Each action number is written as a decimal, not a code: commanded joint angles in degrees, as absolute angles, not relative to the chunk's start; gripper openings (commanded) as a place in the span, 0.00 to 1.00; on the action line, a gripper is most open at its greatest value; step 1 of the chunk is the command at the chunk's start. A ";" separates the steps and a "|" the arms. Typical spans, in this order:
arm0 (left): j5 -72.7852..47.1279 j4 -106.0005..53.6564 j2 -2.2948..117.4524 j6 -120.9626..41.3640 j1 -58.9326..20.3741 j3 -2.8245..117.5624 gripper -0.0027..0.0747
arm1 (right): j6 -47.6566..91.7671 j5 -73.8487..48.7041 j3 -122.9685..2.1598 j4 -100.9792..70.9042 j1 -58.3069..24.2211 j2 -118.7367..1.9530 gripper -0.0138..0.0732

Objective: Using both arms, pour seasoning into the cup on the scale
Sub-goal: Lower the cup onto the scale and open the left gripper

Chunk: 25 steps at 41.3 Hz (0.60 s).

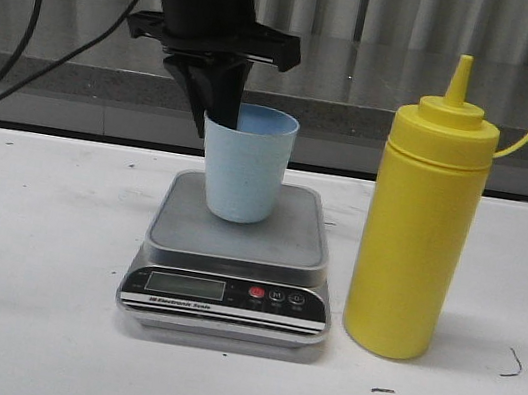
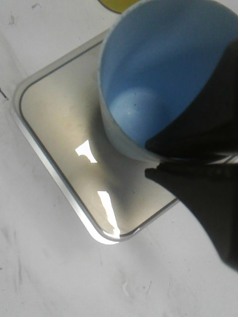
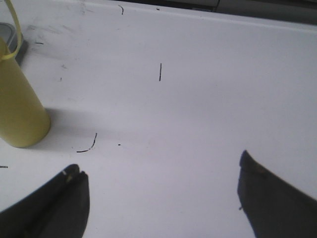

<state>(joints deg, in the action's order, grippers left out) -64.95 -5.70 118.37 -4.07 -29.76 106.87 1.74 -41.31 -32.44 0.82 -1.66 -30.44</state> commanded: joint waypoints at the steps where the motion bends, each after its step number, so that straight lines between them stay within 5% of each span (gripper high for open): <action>1: -63.31 -6.60 114.90 -3.93 -30.31 108.65 0.10 | 2.18 -37.55 -33.97 1.09 -1.40 -30.95 0.88; 11: -63.10 -7.03 114.90 -3.93 -30.31 108.65 0.44 | 2.18 -37.55 -33.97 1.09 -1.40 -30.95 0.88; 25: -64.23 -6.94 108.36 -3.93 -30.31 108.65 0.44 | 2.18 -37.55 -33.97 1.09 -1.40 -30.95 0.88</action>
<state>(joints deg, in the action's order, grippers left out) -65.27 -6.14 115.26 -4.07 -29.76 106.87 1.74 -41.31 -32.44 0.82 -1.66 -30.44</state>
